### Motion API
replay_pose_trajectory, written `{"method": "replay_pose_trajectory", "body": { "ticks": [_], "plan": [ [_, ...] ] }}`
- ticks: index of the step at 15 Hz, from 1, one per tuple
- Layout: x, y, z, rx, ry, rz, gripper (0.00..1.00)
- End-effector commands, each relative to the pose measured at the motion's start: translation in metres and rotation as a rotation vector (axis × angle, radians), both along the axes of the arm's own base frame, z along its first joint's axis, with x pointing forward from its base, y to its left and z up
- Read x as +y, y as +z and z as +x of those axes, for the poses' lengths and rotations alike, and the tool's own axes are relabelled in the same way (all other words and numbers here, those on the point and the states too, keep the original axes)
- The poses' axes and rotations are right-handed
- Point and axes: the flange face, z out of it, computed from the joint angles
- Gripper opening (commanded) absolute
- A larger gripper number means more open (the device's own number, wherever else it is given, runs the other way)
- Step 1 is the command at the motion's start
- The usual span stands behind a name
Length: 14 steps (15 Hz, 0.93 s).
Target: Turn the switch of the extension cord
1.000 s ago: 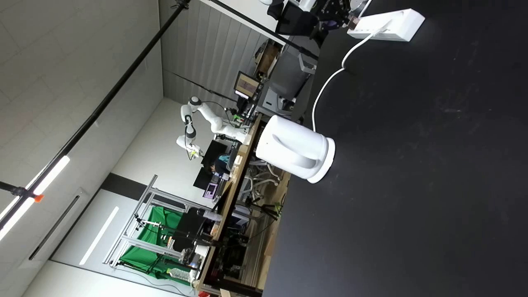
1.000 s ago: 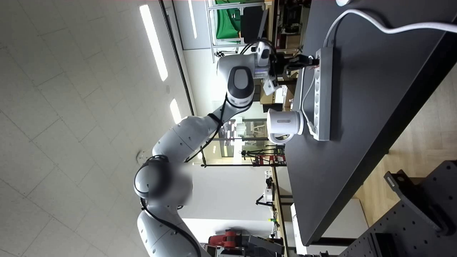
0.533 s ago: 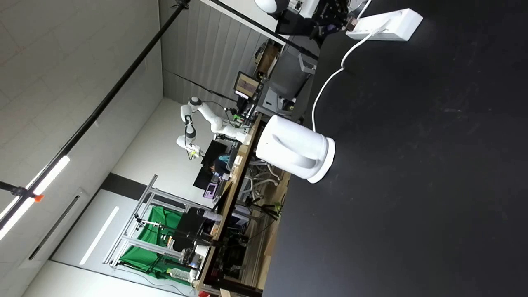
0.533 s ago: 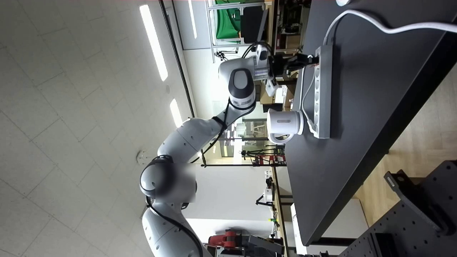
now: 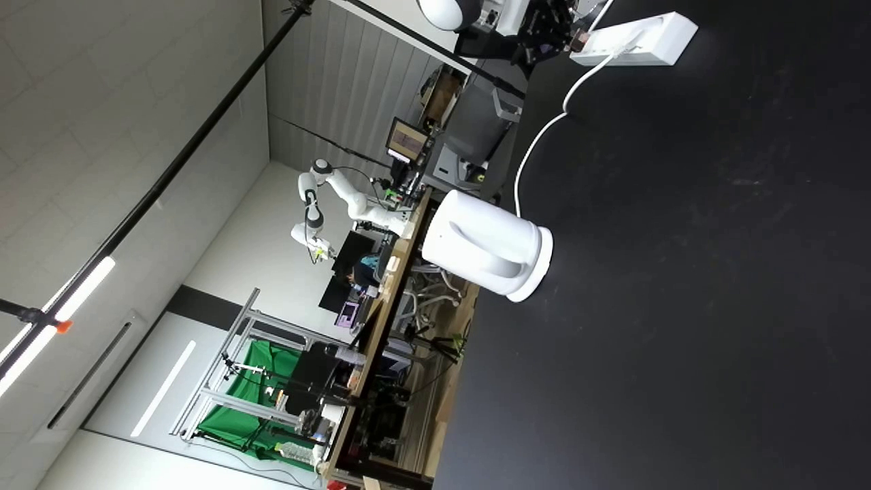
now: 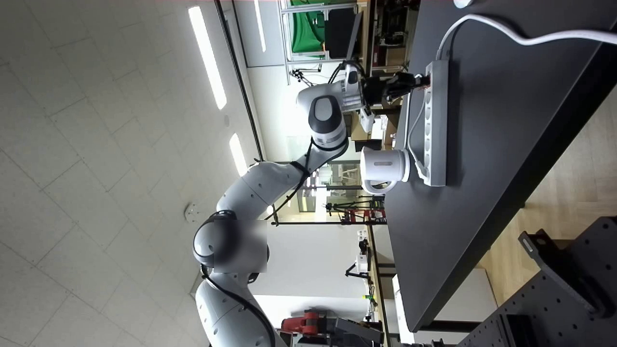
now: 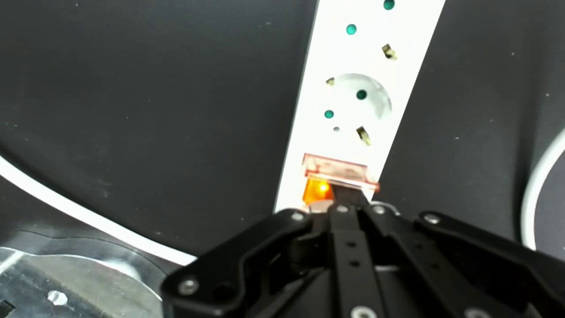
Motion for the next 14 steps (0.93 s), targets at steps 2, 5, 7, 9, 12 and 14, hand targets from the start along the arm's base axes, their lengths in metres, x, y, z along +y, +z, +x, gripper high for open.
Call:
{"method": "replay_pose_trajectory", "body": {
  "ticks": [2, 5, 7, 9, 12, 14],
  "plan": [
    [-0.023, 0.057, 0.001, -0.009, 0.026, 0.047, 0.0],
    [-0.048, 0.104, -0.005, -0.027, 0.053, 0.092, 0.0],
    [-0.063, 0.126, -0.012, -0.012, 0.074, 0.106, 0.26],
    [-0.073, 0.138, -0.019, 0.015, 0.089, 0.116, 0.33],
    [-0.078, 0.141, -0.025, 0.052, 0.105, 0.134, 0.54],
    [-0.072, 0.137, -0.026, 0.076, 0.124, 0.149, 0.67]
  ]
}}
